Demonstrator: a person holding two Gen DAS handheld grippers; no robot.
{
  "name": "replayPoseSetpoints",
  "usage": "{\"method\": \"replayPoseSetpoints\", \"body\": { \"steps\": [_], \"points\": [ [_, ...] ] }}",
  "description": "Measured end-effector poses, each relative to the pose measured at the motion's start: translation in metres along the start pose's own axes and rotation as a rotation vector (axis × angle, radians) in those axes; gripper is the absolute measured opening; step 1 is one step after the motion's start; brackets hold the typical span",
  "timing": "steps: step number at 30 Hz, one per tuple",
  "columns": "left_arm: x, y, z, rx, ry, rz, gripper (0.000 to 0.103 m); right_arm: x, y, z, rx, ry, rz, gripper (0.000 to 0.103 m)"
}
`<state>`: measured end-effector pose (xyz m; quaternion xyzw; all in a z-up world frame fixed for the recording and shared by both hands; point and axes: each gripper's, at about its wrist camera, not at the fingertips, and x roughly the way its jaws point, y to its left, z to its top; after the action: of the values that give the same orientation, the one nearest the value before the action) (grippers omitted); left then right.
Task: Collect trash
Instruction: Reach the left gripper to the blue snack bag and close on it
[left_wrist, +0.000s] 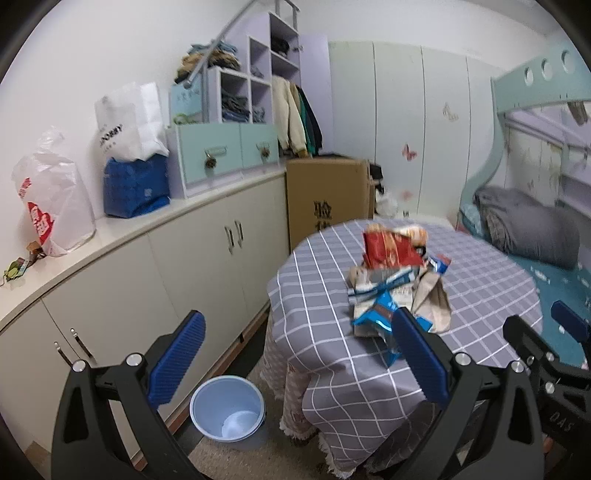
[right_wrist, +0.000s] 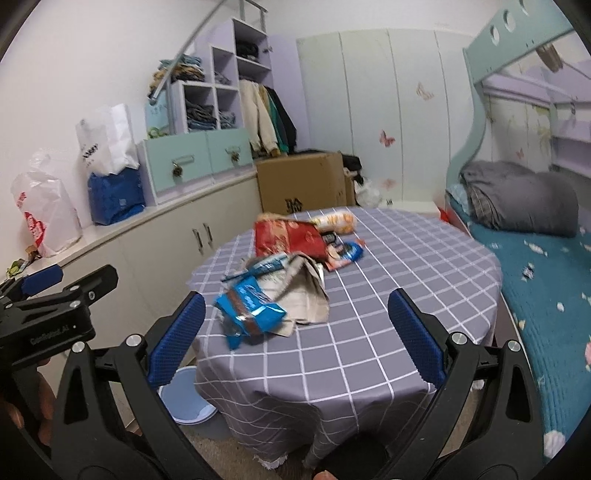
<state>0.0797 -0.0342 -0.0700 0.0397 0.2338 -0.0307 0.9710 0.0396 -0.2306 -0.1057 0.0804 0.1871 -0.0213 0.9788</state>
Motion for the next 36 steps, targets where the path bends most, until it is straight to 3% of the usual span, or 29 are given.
{"method": "replayPoseSetpoints", "body": {
  "steps": [7, 15, 20, 27, 35, 36],
  "points": [
    [0.045, -0.019, -0.007, 0.034, 0.109, -0.030, 0.099, 0.035, -0.027, -0.012, 0.076, 0.089, -0.036, 0.097],
    [0.090, -0.044, -0.014, 0.055, 0.205, -0.133, 0.099, 0.065, -0.055, -0.019, 0.144, 0.156, -0.054, 0.097],
    [0.107, -0.053, -0.012, 0.009, 0.244, -0.204, 0.099, 0.075, -0.062, -0.014, 0.145, 0.154, -0.068, 0.097],
    [0.131, -0.072, -0.003, -0.018, 0.255, -0.216, 0.098, 0.089, -0.076, -0.013, 0.176, 0.162, -0.078, 0.097],
    [0.156, -0.075, -0.008, -0.035, 0.339, -0.240, 0.054, 0.101, -0.078, -0.013, 0.169, 0.181, -0.066, 0.097],
    [0.155, -0.072, -0.009, -0.048, 0.338, -0.251, 0.042, 0.102, -0.078, -0.013, 0.168, 0.182, -0.063, 0.097]
  ]
}}
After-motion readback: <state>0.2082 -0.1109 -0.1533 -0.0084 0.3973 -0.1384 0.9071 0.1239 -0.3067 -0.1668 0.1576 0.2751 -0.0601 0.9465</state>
